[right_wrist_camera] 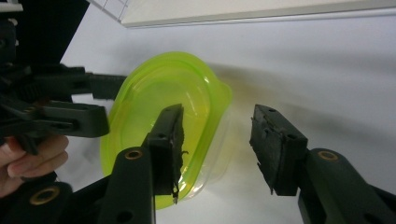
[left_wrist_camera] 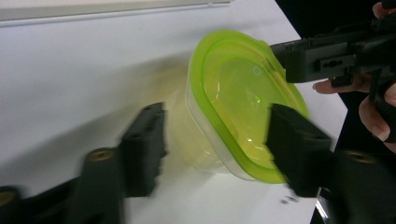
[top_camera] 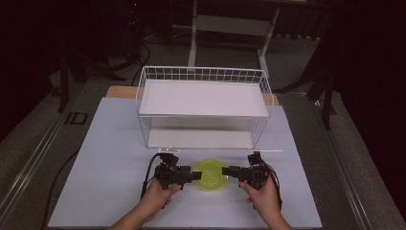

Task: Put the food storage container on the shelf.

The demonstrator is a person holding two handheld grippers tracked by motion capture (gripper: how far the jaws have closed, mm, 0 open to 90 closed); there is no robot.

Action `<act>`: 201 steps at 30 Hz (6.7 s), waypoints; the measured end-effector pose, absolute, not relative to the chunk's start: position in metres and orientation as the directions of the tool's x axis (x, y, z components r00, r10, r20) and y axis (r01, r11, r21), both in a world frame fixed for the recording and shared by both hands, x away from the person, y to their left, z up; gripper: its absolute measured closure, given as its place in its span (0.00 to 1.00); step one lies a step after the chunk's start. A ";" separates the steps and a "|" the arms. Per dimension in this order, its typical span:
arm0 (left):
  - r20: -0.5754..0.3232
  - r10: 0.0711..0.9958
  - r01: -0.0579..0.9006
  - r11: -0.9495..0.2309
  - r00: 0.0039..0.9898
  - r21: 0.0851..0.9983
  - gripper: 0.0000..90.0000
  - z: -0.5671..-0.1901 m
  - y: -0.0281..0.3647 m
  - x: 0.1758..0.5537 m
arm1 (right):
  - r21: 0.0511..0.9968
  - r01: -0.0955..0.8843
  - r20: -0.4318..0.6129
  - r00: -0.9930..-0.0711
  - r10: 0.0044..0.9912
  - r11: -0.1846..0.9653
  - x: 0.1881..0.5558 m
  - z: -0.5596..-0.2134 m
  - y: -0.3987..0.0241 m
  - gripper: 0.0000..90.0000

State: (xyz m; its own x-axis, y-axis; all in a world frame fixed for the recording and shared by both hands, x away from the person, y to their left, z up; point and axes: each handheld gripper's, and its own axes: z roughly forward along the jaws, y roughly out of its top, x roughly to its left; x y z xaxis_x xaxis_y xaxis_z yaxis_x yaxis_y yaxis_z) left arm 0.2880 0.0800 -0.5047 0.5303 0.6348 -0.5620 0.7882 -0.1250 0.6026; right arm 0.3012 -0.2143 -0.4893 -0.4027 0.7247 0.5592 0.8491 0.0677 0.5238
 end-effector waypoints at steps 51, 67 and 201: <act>-0.407 0.680 0.646 -0.130 0.610 0.752 0.90 -0.365 0.098 0.281 | 0.793 0.598 0.338 -0.592 0.732 0.118 0.273 -0.369 -0.183 0.89; -0.367 0.715 0.615 -0.111 0.595 0.781 0.90 -0.309 0.102 0.323 | 0.811 0.581 0.343 -0.565 0.751 0.066 0.319 -0.323 -0.172 0.89; -0.106 0.519 0.169 -0.075 0.848 0.983 0.02 -0.433 0.109 0.221 | 0.922 0.335 0.137 -0.752 0.645 0.196 0.267 -0.418 -0.204 0.18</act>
State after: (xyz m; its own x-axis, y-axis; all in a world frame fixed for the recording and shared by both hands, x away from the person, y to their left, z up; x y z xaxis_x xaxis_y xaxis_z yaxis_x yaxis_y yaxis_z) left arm 0.2209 0.1086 -0.4331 0.8483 0.5187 -0.1061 0.1688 -0.0751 0.9828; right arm 0.2672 -0.2037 -0.4180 -0.7521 0.6446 0.1369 0.3354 0.1957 0.9215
